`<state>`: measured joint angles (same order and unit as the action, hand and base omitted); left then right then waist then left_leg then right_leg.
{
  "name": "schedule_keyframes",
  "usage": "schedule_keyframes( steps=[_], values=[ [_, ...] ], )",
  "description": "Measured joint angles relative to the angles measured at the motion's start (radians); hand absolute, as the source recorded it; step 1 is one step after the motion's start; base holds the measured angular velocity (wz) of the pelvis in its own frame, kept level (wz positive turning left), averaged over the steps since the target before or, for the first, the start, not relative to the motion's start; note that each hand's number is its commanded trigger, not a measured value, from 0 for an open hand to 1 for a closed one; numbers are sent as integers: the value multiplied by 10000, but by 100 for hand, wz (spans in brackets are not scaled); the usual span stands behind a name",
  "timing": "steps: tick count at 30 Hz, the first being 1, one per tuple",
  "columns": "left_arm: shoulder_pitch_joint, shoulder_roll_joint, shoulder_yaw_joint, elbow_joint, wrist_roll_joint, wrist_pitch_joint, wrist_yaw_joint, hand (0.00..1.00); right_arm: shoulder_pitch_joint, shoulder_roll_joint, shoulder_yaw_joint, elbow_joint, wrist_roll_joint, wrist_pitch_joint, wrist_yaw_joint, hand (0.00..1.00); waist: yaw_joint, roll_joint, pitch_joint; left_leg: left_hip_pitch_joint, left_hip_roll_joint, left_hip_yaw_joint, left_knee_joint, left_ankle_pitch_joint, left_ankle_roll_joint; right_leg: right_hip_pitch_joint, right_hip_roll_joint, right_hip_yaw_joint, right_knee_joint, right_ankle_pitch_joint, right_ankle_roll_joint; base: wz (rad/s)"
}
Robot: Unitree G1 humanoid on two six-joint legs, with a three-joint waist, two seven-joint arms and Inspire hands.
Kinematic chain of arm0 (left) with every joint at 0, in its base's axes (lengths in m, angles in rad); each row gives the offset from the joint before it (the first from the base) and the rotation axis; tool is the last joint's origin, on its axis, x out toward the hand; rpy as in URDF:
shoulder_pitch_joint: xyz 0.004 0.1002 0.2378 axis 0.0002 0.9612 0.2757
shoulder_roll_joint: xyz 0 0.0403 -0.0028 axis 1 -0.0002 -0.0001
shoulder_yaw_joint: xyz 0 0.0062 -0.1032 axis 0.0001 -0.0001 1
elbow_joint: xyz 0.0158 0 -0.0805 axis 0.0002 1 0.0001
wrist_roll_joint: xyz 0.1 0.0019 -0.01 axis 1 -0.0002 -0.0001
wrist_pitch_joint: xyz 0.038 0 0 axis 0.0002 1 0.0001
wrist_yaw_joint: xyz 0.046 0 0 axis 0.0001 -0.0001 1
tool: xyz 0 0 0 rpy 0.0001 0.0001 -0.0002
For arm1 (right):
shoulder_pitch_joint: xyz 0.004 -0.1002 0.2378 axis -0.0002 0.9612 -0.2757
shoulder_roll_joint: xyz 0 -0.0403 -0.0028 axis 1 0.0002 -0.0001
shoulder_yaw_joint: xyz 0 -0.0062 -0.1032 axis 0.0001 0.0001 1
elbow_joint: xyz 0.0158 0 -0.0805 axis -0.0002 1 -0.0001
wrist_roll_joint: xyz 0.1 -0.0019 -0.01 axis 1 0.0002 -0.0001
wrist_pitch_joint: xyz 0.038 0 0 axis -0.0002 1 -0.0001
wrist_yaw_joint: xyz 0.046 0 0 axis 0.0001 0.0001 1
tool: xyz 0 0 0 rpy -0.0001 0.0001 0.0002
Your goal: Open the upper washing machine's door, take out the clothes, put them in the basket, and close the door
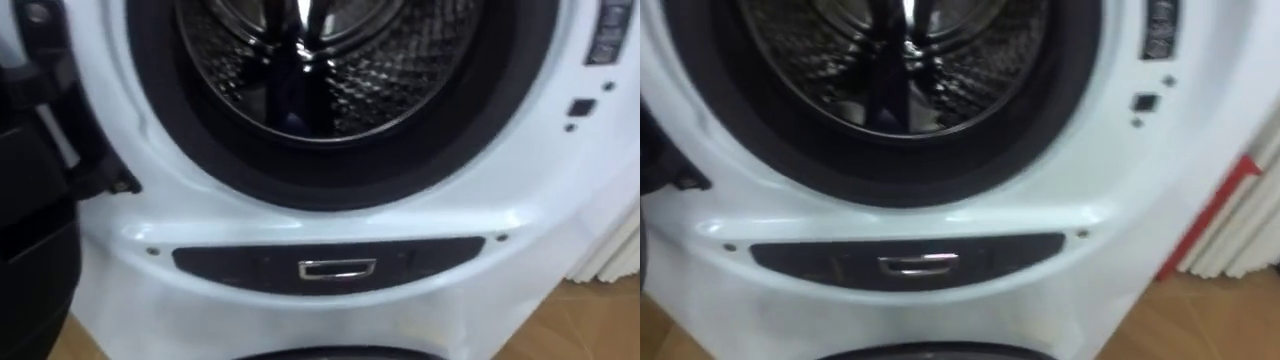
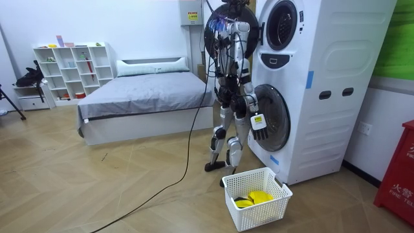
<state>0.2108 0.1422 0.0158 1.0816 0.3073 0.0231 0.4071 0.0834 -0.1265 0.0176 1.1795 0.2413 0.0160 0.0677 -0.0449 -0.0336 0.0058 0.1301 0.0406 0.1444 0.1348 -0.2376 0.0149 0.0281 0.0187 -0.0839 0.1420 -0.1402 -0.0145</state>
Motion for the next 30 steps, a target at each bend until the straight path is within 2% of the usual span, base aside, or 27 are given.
schedule_keyframes(
  steps=[4, 10, 20, 23, 26, 27, 29, 30],
  values=[
    [55, -172, 16, -7, -344, 16, -5, 0, -29, 24, 424, 0, -76, 0, -29, 0, 251, -4, -2, 40, 2, -95, 2, 0, 0, 125, 5, -57, -71, 0, -1, 5],
    [108, -212, 26, -8, -404, 5, -63, 0, -16, 29, 474, -5, -160, -25, -97, 0, 262, 41, 19, 43, 11, -170, 9, -3, -4, 235, 0, -163, -82, 0, -1, 6],
    [241, -178, 199, -92, -225, 77, -402, 0, 74, 17, 482, -12, -149, -24, 1, 0, 320, 141, 12, 139, 109, -413, 123, -113, -157, 441, 76, -370, 12, -11, -27, 8],
    [259, -153, 261, -93, 238, 180, -524, 0, 125, 20, 429, -72, -169, -10, -8, 0, 385, 148, 14, -153, 254, -409, 861, -310, -310, 376, 181, -379, 207, -136, -231, -2],
    [157, -117, 472, -372, 701, 201, -880, 0, 111, 1, 341, -201, -391, 0, -26, 0, 500, 105, 5, -1005, 456, -562, 2314, -441, -477, -45, 266, -495, 457, -231, -496, -1],
    [83, -138, 507, -525, 835, 215, -977, 0, 110, -21, 229, -189, -597, -12, -26, 0, 484, 115, -3, -1275, 550, -696, 2800, -484, -548, -129, 247, -635, 472, -240, -628, -4],
    [-55, -189, 513, -596, 960, 217, -1148, 0, 106, -81, 43, -234, -868, -22, -28, 0, 549, 173, 44, -1545, 772, -690, 4014, -647, -595, -252, 300, -894, 756, -318, -831, -38],
    [-23, -240, 514, -550, 955, 223, -1227, 0, 71, -146, 31, -222, -924, -66, -87, 0, 553, 391, -3, -1503, 938, -758, 4997, -778, -653, -274, 395, -1271, 860, -363, -913, -67]
  ],
)
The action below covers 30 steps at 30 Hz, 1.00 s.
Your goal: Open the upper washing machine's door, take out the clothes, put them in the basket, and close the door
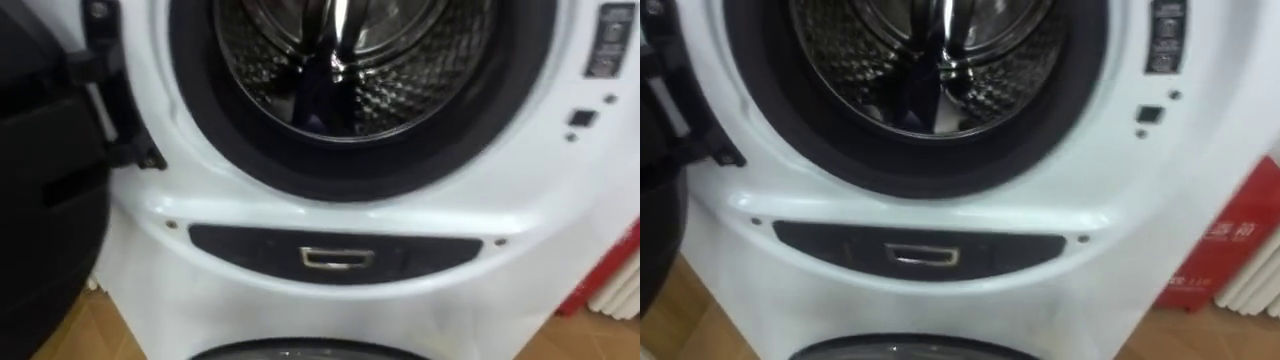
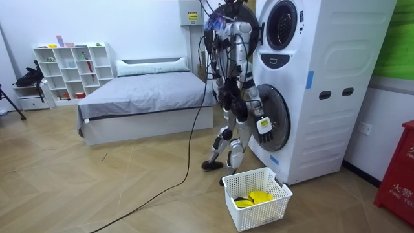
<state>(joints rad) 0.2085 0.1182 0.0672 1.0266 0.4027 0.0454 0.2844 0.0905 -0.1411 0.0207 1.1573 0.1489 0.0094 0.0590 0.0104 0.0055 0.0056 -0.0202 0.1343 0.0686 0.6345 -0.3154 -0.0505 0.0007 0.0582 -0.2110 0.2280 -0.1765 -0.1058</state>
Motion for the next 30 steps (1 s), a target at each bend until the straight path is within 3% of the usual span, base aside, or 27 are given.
schedule_keyframes(
  steps=[1, 2, 5, 6, 8, 10, 11, 12, 13, 14, 16, 17, 18, 19, 20, 21, 22, 24, 27, 28, 30],
  values=[
    [-65, -32, -27, -13, 0, -3, -141, 0, -8, -78, -1, 10, 1, -102, -77, 0, -225, 209, 8, 77, 99, -200, 844, -21, -38, 14, 70, -486, 5, 24, -60, -50],
    [-152, -41, -28, -34, 0, -5, -208, 0, -17, -106, -3, 12, 6, -108, -147, 0, -423, 264, 24, 142, 97, -268, 1112, -20, -44, -5, 78, -703, 3, 43, -90, 9],
    [-791, -126, -122, -76, 3, -40, -358, 0, 87, -18, -461, 20, 316, -305, -268, 0, -1087, 351, 5, 986, 90, -386, 503, 9, -281, -366, 93, -1191, 168, 90, -139, 39],
    [-1152, -195, -140, -84, 4, -119, -422, 0, 59, -21, -555, 56, 431, -349, -242, 0, -1182, 379, -8, 1493, 109, -522, -426, 6, -291, -533, 94, -1341, 295, 143, -141, 34],
    [-1525, -239, -235, -240, 6, -260, -430, 0, 39, -14, -682, 88, 525, -366, -185, 0, -1178, 405, -23, 2194, 186, -667, -2119, -283, -567, -924, 85, -1493, 569, 200, -141, 23],
    [-1795, -225, -540, -228, 58, -299, -430, 0, -13, 42, -863, 75, 523, -382, -99, 0, -1127, 378, 0, 2738, 172, -721, -3972, -490, -476, -1347, 36, -1592, 702, 523, -81, 10],
    [-1796, -228, -629, -182, 66, -297, -430, 0, -14, 46, -875, 65, 511, -386, -98, 0, -1140, 364, -16, 2777, 136, -717, -4254, -482, -458, -1448, 16, -1595, 702, 651, -54, 5],
    [-1795, -227, -861, -97, 35, -266, -436, 0, -29, 47, -897, 53, 519, -400, -98, 0, -1124, 336, 12, 2719, 12, -721, -4622, -488, -309, -1641, -81, -1583, 601, 971, 13, 0],
    [-1729, -229, -964, -24, 3, -229, -491, 0, -24, 60, -969, 65, 541, -402, -81, 0, -1120, 268, 22, 2572, -211, -713, -4738, -424, 85, -1789, -236, -1517, 484, 1281, 108, -4],
    [-1652, -218, -1010, 19, -3, -201, -506, 0, -18, 75, -985, 63, 569, -399, -69, 0, -1127, 207, 35, 2512, -335, -676, -4735, -351, 243, -1800, -308, -1438, 369, 1470, 164, -10],
    [-1281, -169, -1101, 302, -401, -196, -556, 0, 57, 95, -991, 46, 946, -391, -67, 0, -1057, 56, 23, 2197, -819, -424, -4673, -67, 748, -1795, -539, -848, -413, 2470, 498, -17],
    [-1224, -143, -1085, 379, -505, -181, -566, 0, 83, 93, -1007, 57, 1036, -389, -61, 0, -1063, 5, 26, 2094, -965, -411, -4646, 3, 876, -1796, -597, -717, -592, 2679, 576, 0],
    [-1137, -76, -1084, 528, -678, -178, -565, 0, 114, 86, -1036, 38, 1279, -367, -113, 0, -1132, -52, 15, 1851, -1138, -251, -4644, 111, 1084, -1835, -780, -458, -784, 2972, 802, 29],
    [-1060, -36, -1009, 694, -853, -180, -562, 0, 326, 90, -1227, 17, 1669, -374, -131, 0, -1160, 15, -5, 1728, -1118, 106, -4587, 167, 1134, -1842, -987, -350, -269, 2695, 1032, 36],
    [-982, -38, -924, 740, -874, -180, -552, 0, 440, 88, -1363, 9, 1866, -383, -128, 0, -1159, 82, -32, 1723, -1111, 148, -4588, 220, 1160, -1819, -1109, -324, 210, 2349, 1102, 30],
    [-808, -36, -786, 785, -1112, -187, -465, 0, 582, 65, -1594, 44, 2193, -394, -140, 0, -1143, 122, -39, 1722, -1112, 144, -4590, 299, 1199, -1661, -1231, -222, 1182, 1601, 1197, 12],
    [-776, -40, -707, 894, -1304, -200, -377, 0, 620, 42, -1626, 91, 2299, -392, -151, 0, -1127, 149, -39, 1736, -1131, 106, -4588, 334, 1214, -1504, -1298, -121, 1521, 1302, 1232, 9],
    [-525, -28, -211, 1215, -2217, -216, -49, 0, 901, 34, -1601, 189, 2628, -387, -214, 0, -1098, 221, -32, 1921, -1191, 67, -4588, 366, 1218, -580, -1371, 214, 1898, 505, 1494, -2],
    [-105, 38, 796, 1215, -3320, -254, 280, 0, 1006, 27, -1606, 308, 2560, -307, -349, 0, -837, 140, -19, 2072, -1325, 322, -4619, 365, 1117, 77, -1241, 595, 774, 246, 1506, -30],
    [53, 44, 1348, 1111, -3657, -256, 424, 0, 1041, 13, -1618, 320, 2506, -291, -349, 0, -731, 129, -31, 2097, -1266, 375, -4625, 376, 1042, 213, -1108, 659, 425, 331, 1373, -37],
    [75, 122, 2157, 832, -4265, -262, 677, 0, 1164, 6, -1634, 320, 2373, -276, -336, 0, -590, 122, -17, 2142, -1226, 404, -4689, 432, 956, 256, -998, 731, 262, 359, 1321, -12]
  ],
)
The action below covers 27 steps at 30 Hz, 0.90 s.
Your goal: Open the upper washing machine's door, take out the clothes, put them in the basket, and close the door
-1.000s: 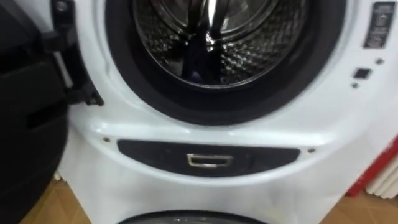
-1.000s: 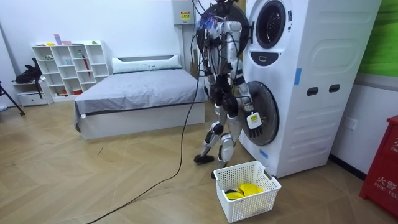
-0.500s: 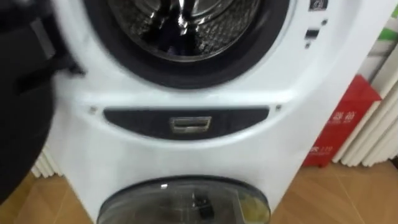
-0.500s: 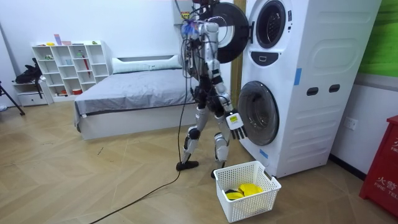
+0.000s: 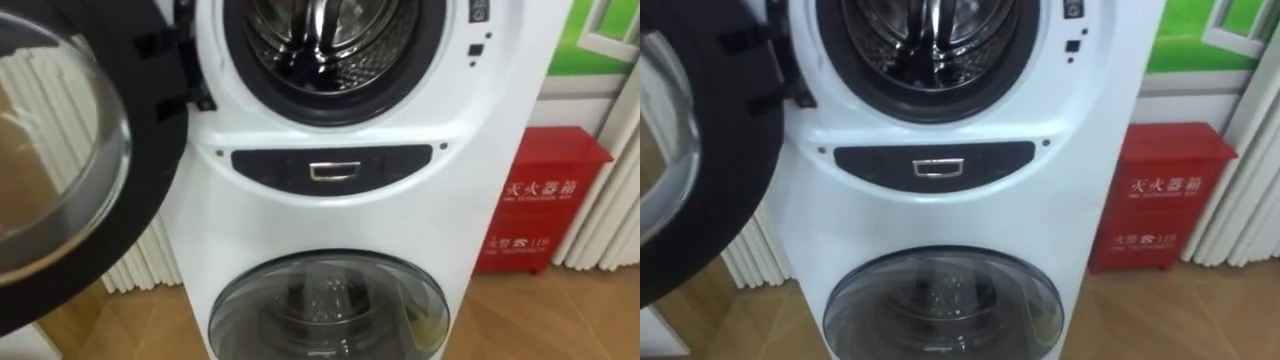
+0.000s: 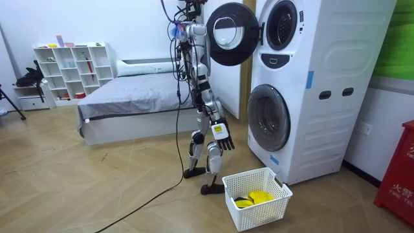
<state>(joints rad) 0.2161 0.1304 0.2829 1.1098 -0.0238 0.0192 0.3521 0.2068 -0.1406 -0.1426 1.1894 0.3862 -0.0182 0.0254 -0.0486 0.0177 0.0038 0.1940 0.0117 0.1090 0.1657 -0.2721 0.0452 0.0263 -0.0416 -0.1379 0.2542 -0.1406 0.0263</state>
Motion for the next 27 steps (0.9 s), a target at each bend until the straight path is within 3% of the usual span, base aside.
schedule_keyframes(
  steps=[3, 5, 7, 9, 17, 19, 20, 22, 27],
  values=[
    [-22, 187, 1062, -1005, -1008, -78, 339, 0, -15, -120, -282, -12, -293, 84, 10, 0, 356, 78, -40, 106, 127, 99, -36, -9, -76, 105, 197, 132, -250, 44, -85, -11],
    [-59, 447, 1483, -1768, -1295, -221, 465, 0, -102, -228, -463, -39, -518, 65, 17, 0, 612, 95, -56, 102, 170, 169, -102, 3, -122, 116, 273, 134, -324, 83, -137, -11],
    [-67, 828, 1727, -3369, -1432, -287, 799, 0, -113, -410, -610, -257, -1150, 36, -4, 0, 842, 115, -56, 72, 246, 157, -134, 31, -163, 107, 317, 30, -400, 134, -174, 2],
    [-78, 1117, 1836, -4327, -1411, -576, 933, 0, -194, -441, -1039, -217, -1433, -136, -11, 0, 847, 171, -48, 60, 280, -40, -148, 32, -165, 225, 320, -124, -538, 134, -174, 20],
    [-369, 1960, 2886, -9099, -1151, -689, 1735, 0, 3, -469, -1675, -223, -1528, -270, -13, 0, 1106, 423, -16, -96, 277, -313, -179, 35, -170, 322, 324, -312, -871, 114, -151, 12],
    [-495, 2335, 3096, -9471, -498, -454, 2034, 0, 164, -472, -1694, -223, -1625, -294, -14, 0, 1133, 547, 44, -97, 287, -378, -146, 37, -171, 378, 318, -333, -908, 106, -139, 7],
    [-501, 2339, 3131, -9523, -473, -416, 2038, 0, 203, -462, -1749, -220, -1728, -290, -9, 0, 1160, 573, 55, -115, 286, -386, -147, 37, -171, 379, 317, -331, -948, 105, -136, 4],
    [-692, 2437, 3243, -9716, -110, -175, 2062, 0, 296, -454, -1964, -222, -1953, -273, -8, 0, 1359, 605, 51, -176, 276, -391, -138, 36, -171, 369, 324, -298, -1046, 113, -124, 2],
    [-734, 2961, 3209, -10055, 736, 443, 2071, 0, 394, -478, -2367, -234, -2501, -271, -142, 0, 1177, 599, 50, -236, 275, -572, -102, 37, -172, 400, 318, -212, -1051, 113, -125, 22]
  ],
)
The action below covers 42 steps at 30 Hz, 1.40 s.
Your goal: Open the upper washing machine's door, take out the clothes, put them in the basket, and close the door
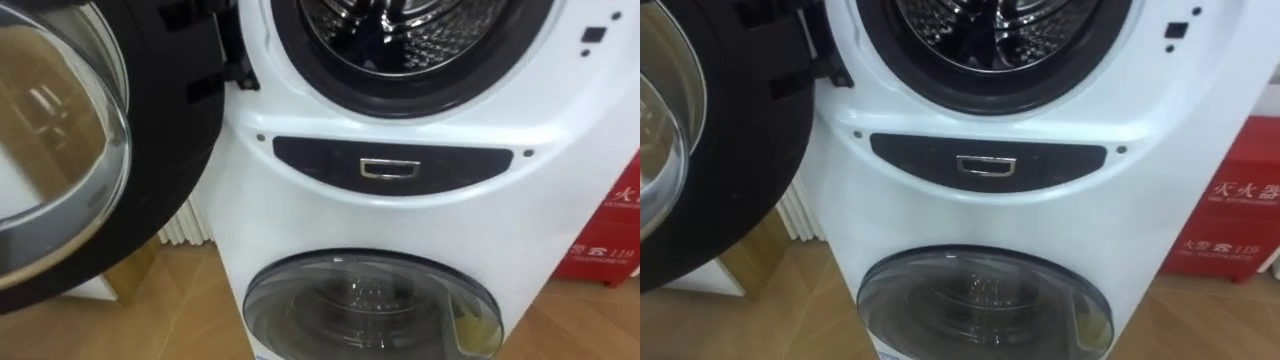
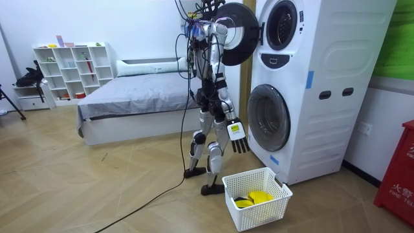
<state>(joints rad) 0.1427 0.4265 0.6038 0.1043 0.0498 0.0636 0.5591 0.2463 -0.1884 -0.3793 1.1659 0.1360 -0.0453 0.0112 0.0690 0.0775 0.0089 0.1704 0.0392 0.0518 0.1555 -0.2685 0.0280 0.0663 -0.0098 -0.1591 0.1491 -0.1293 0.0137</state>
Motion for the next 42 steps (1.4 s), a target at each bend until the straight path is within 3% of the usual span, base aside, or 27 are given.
schedule_keyframes(
  steps=[5, 7, 9, 14, 16, 19, 21, 23, 25, 27, 31, 35, 37, 42],
  values=[
    [-122, 136, -63, -134, 774, 220, 3, 0, 11, -4, 5, -5, -483, -110, 171, 0, -116, -23, 22, -5, 7, -141, 70, 0, 0, 120, -55, 117, -18, 1, -1, 16],
    [-423, 280, -324, -193, 814, 293, -25, 0, -12, -5, 7, 75, -736, -135, 451, 0, -238, -141, 100, -53, 2, -226, 79, 0, 0, 155, -97, 126, -93, 5, 5, 43],
    [-423, 290, -399, -408, 824, 334, -26, 0, -47, -13, -101, 143, -983, -200, 732, 0, -438, -236, 132, -133, -20, -194, 81, 0, 0, 168, -143, 247, -127, 4, 11, 40],
    [-419, 261, -650, -971, 1701, 628, -32, 0, -157, -95, -322, 543, -1057, -178, 896, 0, -464, -406, 190, -269, -38, 5, 116, 2, 4, 101, -183, 501, -118, 27, 47, 12],
    [-413, 33, -743, -1308, 1904, 762, -137, 0, -261, -115, -65, 951, -1049, -181, 929, 0, -620, -466, 179, -304, -63, 24, 134, 23, 38, 168, -239, 525, -131, 31, 53, 30],
    [-338, -266, -878, -2097, 1926, 1342, -631, 0, -259, -108, 91, 1231, -1052, -108, 1055, 0, -644, -487, 177, -334, -73, 349, 159, 45, 77, 180, -314, 726, -92, 22, 69, 25],
    [-338, -357, -991, -2298, 1771, 1398, -859, 0, -251, -125, 384, 1206, -1001, 74, 1075, 0, -643, -527, 172, -355, -147, 353, 159, 89, 143, 201, -394, 769, -86, 11, 87, 19],
    [-330, -756, -986, -2703, 1785, 1546, -1029, 0, -326, -112, 564, 1170, -979, 144, 1119, 0, -640, -540, 172, -371, -175, 487, 158, 107, 175, 203, -441, 768, -86, 63, 177, 11],
    [-43, -1481, -1007, -3583, 1780, 1655, -1152, 0, -485, -109, 866, 1187, -973, 149, 1146, 0, -639, -664, 161, -403, -265, 607, 153, 152, 253, 202, -567, 749, -98, 97, 240, 7],
    [186, -1815, -1106, -4049, 1782, 1653, -1278, 0, -600, -123, 1024, 1197, -929, 140, 1147, 0, -638, -722, 164, -416, -324, 744, 145, 186, 311, 203, -639, 745, -93, 128, 294, 8],
    [510, -2013, -1748, -4322, 1395, 1652, -1973, 0, -860, -100, 1061, 1206, -947, 145, 1288, 0, -643, -764, 146, -620, -400, 1330, 143, 279, 459, 90, -835, 666, -88, 241, 487, 12],
    [1150, -2374, -2497, -4803, 550, 1623, -2470, 0, -964, -100, 1442, 944, -646, 154, 1294, 0, -635, -853, 76, -788, -515, 1382, 162, 340, 558, -8, -969, 320, -110, 308, 595, -1],
    [1260, -2442, -2728, -4811, 257, 1542, -2487, 0, -1043, -98, 1941, 952, -320, 151, 1226, 0, -608, -858, -18, -750, -516, 1384, 151, 355, 582, 32, -968, 172, -101, 388, 641, 0],
    [1546, -2524, -2941, -4814, 192, 1224, -2711, 0, -1191, -78, 2409, 955, 450, 106, 1247, 0, -584, -861, -41, -718, -520, 1385, 156, 409, 632, 72, -980, -139, -87, 511, 640, -1]
  ],
)
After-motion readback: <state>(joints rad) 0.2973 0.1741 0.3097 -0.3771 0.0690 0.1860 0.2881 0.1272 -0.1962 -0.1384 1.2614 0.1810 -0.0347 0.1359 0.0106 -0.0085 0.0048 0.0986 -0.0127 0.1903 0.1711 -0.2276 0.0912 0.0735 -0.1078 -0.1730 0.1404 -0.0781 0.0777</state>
